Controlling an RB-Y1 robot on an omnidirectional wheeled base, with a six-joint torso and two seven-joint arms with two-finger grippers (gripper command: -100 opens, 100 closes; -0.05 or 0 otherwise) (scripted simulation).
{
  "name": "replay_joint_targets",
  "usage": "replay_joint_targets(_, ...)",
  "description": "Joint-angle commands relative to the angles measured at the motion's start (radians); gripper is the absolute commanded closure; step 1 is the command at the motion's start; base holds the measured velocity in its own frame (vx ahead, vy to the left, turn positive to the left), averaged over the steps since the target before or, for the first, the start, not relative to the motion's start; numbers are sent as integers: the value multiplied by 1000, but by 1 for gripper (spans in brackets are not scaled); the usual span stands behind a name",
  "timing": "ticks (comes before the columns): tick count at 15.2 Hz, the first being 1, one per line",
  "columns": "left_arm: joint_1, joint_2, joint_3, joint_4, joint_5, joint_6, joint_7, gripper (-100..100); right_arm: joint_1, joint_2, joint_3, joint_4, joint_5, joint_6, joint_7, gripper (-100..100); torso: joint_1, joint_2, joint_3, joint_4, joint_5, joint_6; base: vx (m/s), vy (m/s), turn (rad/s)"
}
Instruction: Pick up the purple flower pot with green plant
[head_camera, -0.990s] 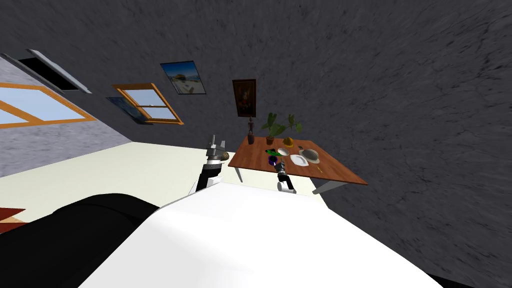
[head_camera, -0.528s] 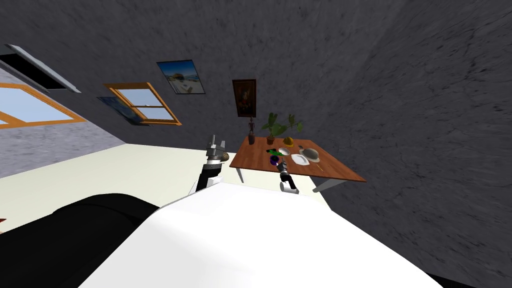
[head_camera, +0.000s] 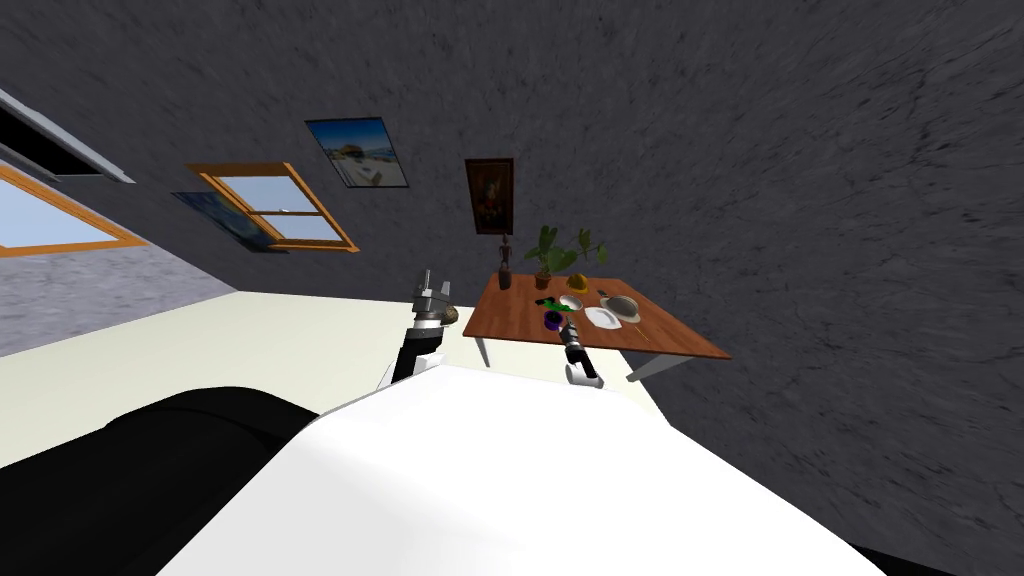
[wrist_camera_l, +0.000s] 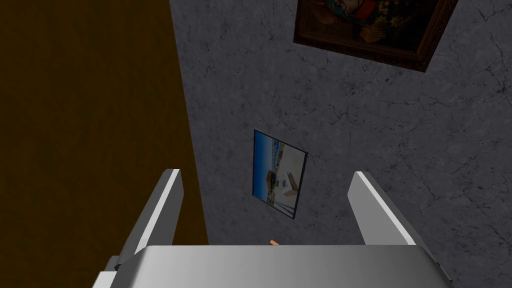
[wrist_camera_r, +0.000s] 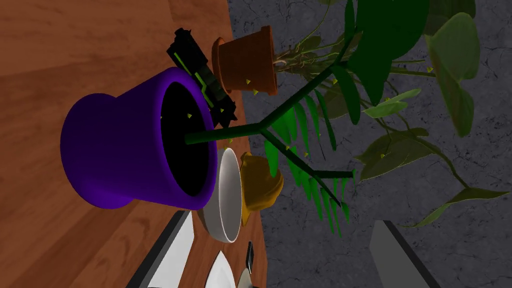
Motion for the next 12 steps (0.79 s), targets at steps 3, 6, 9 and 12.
replay_joint_targets(3, 0, 0, 0, 0, 0, 0, 0, 0, -7, -12, -25, 15, 52, 2, 82, -100, 0, -1, 0, 0, 0, 0, 17, 79, -42)
replay_joint_targets(6, 0, 0, 0, 0, 0, 0, 0, 0, -13, -23, -47, 27, 97, 5, 142, -100, 1, 0, 0, 0, 0, 0, 6, 82, -41)
replay_joint_targets(9, 0, 0, 0, 0, 0, 0, 0, 0, -19, -34, -69, 39, 143, 7, 203, -100, 1, -1, 0, 0, 0, 0, 13, 83, -42)
replay_joint_targets(12, 0, 0, 0, 0, 0, 0, 0, 0, -25, -46, -91, 52, 189, 9, 262, -100, 0, -1, -1, 0, 0, 0, 18, 73, -34)
